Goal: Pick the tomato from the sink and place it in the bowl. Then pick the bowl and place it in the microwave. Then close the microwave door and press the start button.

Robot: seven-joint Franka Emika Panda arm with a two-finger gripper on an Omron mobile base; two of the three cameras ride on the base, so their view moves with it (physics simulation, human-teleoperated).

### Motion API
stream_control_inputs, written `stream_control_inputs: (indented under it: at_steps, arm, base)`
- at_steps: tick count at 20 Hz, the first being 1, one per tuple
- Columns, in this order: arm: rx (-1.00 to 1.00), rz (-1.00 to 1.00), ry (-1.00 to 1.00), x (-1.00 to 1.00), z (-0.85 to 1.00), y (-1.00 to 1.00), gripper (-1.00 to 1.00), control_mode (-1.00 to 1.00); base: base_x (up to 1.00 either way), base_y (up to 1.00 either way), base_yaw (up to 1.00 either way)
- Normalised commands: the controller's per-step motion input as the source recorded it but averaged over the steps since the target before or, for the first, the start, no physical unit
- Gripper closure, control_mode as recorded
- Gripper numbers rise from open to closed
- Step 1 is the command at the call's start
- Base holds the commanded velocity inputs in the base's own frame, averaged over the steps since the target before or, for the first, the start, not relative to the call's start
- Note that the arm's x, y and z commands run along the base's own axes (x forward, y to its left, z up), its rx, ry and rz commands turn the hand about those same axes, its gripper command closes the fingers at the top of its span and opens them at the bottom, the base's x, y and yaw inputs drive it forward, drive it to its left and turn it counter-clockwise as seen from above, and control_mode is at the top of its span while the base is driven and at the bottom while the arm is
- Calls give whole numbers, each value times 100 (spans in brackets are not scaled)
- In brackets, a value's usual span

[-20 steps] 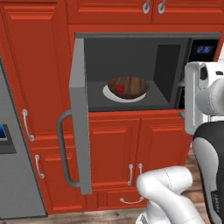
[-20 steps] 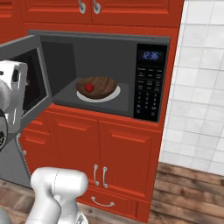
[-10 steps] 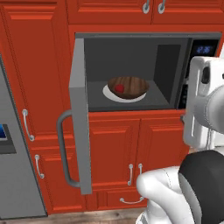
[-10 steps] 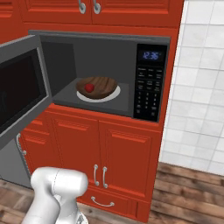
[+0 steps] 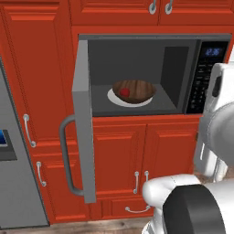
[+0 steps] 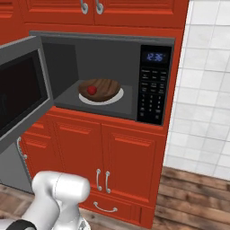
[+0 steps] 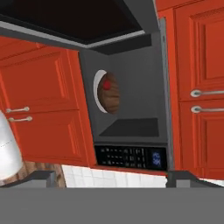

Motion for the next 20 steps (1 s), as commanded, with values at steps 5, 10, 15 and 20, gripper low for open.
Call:
stream_control_inputs:
  at_steps: [5, 10, 15, 20]
  arm:
    - [-1, -13, -6, -35, 0, 51, -100, -100]
    - [-2, -6, -8, -18, -12, 88, -100, -100]
    - [-2, -2, -10, -17, -13, 81, -100, -100]
    - [-5, -1, -1, 4, -49, 80, -100, -100]
  base:
    - [0, 0, 0]
    - [0, 0, 0]
    - [0, 0, 0]
    - [0, 0, 0]
